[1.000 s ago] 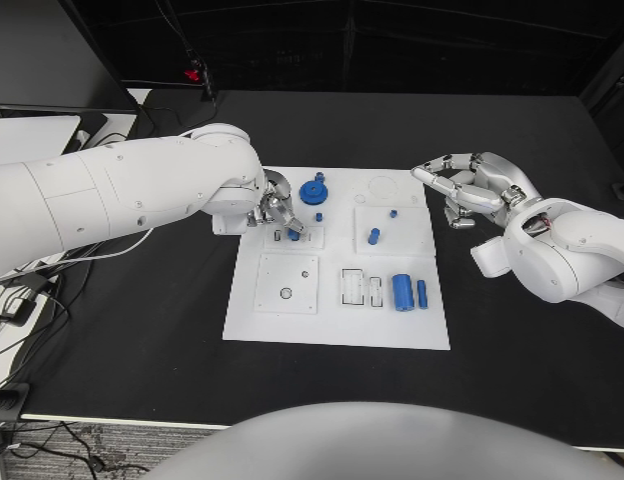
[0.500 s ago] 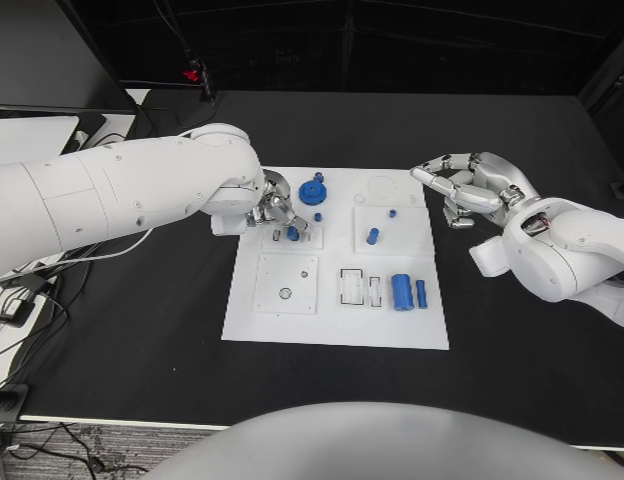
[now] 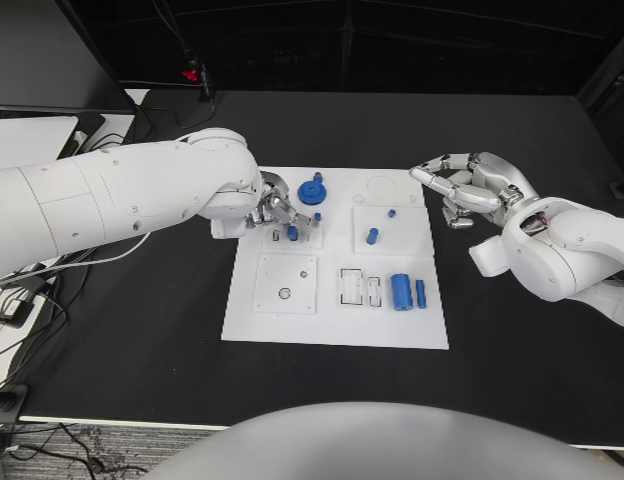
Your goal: Assemble the parts on the task board
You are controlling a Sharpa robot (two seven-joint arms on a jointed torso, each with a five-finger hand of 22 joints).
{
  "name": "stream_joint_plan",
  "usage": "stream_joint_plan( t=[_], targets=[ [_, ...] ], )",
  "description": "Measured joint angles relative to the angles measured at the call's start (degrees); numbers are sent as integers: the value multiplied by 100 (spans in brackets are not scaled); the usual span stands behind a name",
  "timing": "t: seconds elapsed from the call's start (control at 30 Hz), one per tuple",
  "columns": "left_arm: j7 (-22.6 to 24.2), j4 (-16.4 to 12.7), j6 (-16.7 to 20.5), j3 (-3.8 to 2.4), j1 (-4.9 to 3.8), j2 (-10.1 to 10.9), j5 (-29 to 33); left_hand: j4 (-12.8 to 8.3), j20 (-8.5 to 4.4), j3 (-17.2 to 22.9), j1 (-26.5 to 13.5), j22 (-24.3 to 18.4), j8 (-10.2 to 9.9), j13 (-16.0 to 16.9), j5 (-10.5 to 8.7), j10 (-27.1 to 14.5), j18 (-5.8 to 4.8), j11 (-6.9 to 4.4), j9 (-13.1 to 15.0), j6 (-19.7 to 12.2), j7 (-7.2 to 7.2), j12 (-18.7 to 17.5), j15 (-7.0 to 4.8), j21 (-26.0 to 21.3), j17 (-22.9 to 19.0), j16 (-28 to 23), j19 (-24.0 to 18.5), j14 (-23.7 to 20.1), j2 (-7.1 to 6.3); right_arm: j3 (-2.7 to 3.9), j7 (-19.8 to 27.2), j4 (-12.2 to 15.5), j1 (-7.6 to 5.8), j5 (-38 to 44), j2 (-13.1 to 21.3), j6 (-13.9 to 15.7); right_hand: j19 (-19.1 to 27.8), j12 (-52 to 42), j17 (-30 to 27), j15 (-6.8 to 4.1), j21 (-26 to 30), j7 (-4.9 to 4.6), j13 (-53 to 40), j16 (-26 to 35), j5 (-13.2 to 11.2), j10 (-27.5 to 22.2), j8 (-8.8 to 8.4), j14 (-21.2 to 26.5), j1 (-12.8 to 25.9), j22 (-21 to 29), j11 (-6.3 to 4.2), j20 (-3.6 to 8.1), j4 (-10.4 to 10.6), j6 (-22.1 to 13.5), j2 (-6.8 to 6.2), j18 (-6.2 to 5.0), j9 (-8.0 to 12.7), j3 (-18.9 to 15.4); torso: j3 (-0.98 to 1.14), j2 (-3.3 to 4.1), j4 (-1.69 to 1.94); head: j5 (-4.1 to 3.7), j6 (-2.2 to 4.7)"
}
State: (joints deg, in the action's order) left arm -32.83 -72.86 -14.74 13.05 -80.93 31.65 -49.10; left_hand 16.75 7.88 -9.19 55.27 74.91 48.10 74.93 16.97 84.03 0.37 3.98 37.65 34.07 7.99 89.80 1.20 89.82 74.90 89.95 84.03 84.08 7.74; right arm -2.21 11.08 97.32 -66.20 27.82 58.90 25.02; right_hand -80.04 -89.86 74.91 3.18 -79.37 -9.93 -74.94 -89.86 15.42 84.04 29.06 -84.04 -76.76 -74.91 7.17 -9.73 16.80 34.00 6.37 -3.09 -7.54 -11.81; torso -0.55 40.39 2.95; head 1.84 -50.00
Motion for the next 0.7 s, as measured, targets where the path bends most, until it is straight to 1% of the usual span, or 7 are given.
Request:
stream_joint_plan(
  t=[0.07, 0.13, 0.3, 0.37, 0.7],
  targets=[
    [5, -7, 31, 3, 5, 6, 1, -1, 0, -30, 0, 0, 85, 0, -5, 0, 0, 0, 67, -1, 0, 0, 0, 0, 0, 0, 0, 0, 0, 0, -4, -2, 0, 0, 0, -2, 0, 0, 0, 0, 0, 0, 0, 0, 0, 0, 21, 0, 0, 0, 0, 0, 0, 0, 0, 0, 0, 0, 0, 0, 0, -7, 0],
    [10, -9, 54, 7, 9, 11, 1, -9, 0, -51, 32, 0, 217, 0, -5, 0, 0, 0, 184, -52, -50, 0, 0, 0, 0, 0, 0, 0, 32, 0, -7, -4, 0, 0, -1, -5, 0, 0, 0, 0, 0, 0, 0, 0, 0, 0, 21, 0, 0, 0, 0, 0, -16, 0, 0, 0, 0, -16, 0, 0, 0, -11, 0],
    [32, -18, 97, 10, 15, 16, 3, -10, 0, -80, 74, 0, 321, -1, -5, 0, 0, 0, 288, -124, -60, 0, 0, 0, 0, 0, 0, 0, 74, 0, -17, -8, 0, 0, -1, -10, 0, 0, 0, 0, 0, 0, 0, 0, 0, 0, 21, 0, 0, 0, 0, 0, -16, 0, 0, -1, 1, -16, 0, 0, 0, -14, 0],
    [38, -18, 107, 12, 17, 19, 3, 5, 0, -94, 99, 0, 394, -1, -5, 0, 0, 0, 354, -143, -79, 0, 0, 0, 0, 0, 0, 0, 98, 0, -22, -11, 0, 0, -2, -12, 0, 0, 0, 0, 0, 0, 0, 0, 0, 0, 21, 0, 0, 0, 0, 0, -16, 0, 0, 0, 1, -16, 0, 1, 0, -14, 0],
    [46, -21, 98, 12, 18, 28, 4, 5, 0, -94, 99, 4, 417, -1, -5, 0, 0, 0, 384, -164, -99, 0, 0, 0, 0, 0, 0, 0, 98, 0, -41, -12, 1, 0, -4, -20, 0, 0, 0, 0, 0, 0, 0, 0, 0, 0, 21, 0, 0, 0, 0, 0, -16, 0, 0, 0, 1, -16, 2, 1, 0, 7, 0]
  ],
)
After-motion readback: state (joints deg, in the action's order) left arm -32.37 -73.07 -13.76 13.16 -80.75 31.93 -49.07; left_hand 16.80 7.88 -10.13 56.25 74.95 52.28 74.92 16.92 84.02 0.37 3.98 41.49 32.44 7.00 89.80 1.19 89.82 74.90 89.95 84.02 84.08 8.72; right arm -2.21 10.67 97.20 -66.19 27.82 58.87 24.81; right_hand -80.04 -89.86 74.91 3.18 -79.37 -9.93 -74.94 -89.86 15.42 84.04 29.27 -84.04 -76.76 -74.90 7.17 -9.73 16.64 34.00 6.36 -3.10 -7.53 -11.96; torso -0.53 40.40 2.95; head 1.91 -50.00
